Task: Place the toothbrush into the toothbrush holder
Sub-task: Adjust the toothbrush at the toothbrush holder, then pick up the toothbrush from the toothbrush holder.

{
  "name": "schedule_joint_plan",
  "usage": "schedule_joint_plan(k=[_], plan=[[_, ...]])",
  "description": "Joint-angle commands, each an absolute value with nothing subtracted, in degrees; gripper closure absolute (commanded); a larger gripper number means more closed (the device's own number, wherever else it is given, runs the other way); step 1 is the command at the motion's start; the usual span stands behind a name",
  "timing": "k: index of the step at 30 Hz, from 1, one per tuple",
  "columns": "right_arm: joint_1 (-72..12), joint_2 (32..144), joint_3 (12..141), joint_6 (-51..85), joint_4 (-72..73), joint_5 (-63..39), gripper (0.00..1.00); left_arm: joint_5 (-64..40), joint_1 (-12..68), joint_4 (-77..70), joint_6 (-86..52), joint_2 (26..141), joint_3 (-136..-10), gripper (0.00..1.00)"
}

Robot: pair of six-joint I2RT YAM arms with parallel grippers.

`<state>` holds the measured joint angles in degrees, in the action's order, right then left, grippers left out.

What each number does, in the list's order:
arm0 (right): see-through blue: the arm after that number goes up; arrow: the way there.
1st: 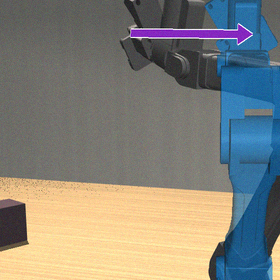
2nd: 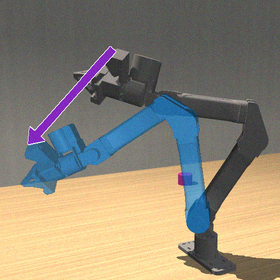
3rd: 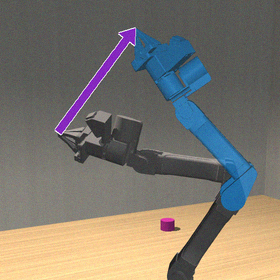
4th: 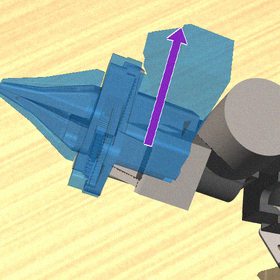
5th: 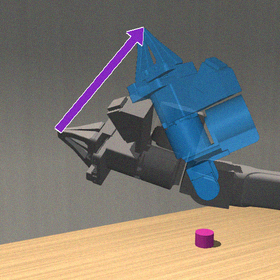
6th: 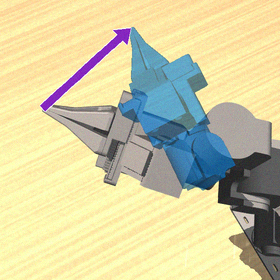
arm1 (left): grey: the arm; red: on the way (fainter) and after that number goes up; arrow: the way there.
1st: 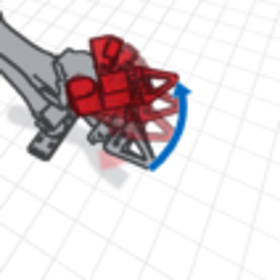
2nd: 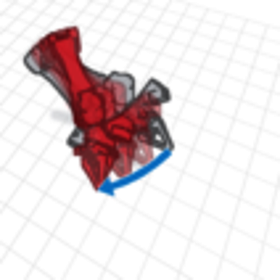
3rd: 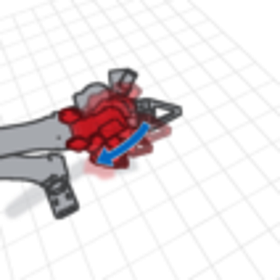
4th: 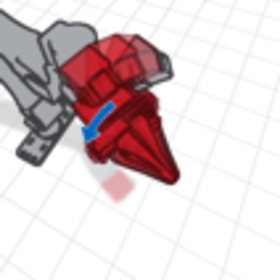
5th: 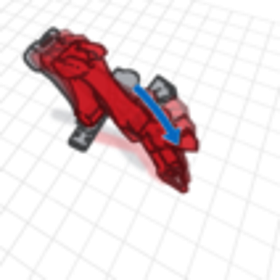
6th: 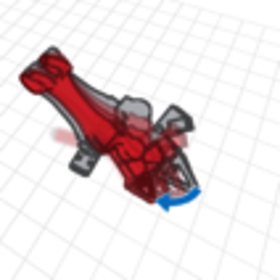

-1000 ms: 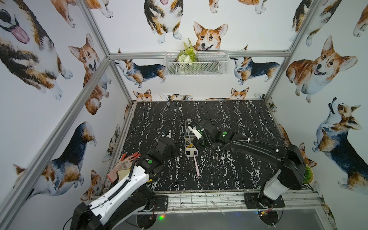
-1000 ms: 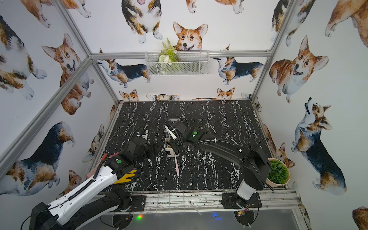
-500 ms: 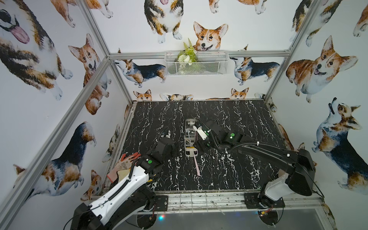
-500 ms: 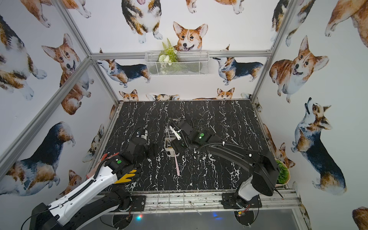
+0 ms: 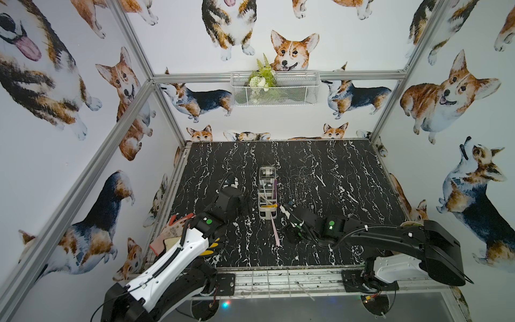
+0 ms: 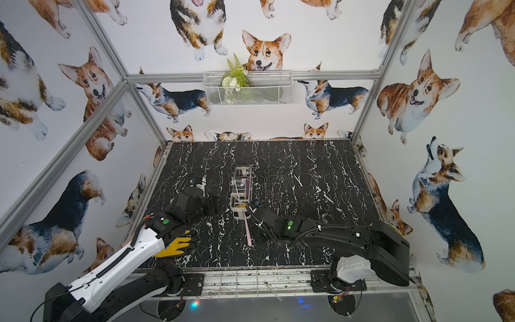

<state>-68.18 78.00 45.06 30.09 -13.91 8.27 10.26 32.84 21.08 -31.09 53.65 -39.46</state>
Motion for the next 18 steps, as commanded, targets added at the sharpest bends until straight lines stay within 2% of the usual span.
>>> schedule_joint_plan(k=[1,12,18], plan=[[-68.90,82.75,44.73,33.66,-3.55,9.39,0.45,6.88,31.42,21.78,-32.48,54.44,-40.42,0.27],[-68.90,93.13,44.29,34.63,3.12,10.81,0.57,3.03,27.60,22.59,-32.70,54.74,-39.46,0.27],[-69.61,95.46,43.58,34.63,4.31,12.62,0.68,1.24,26.07,22.86,-32.56,55.61,-39.55,0.27]])
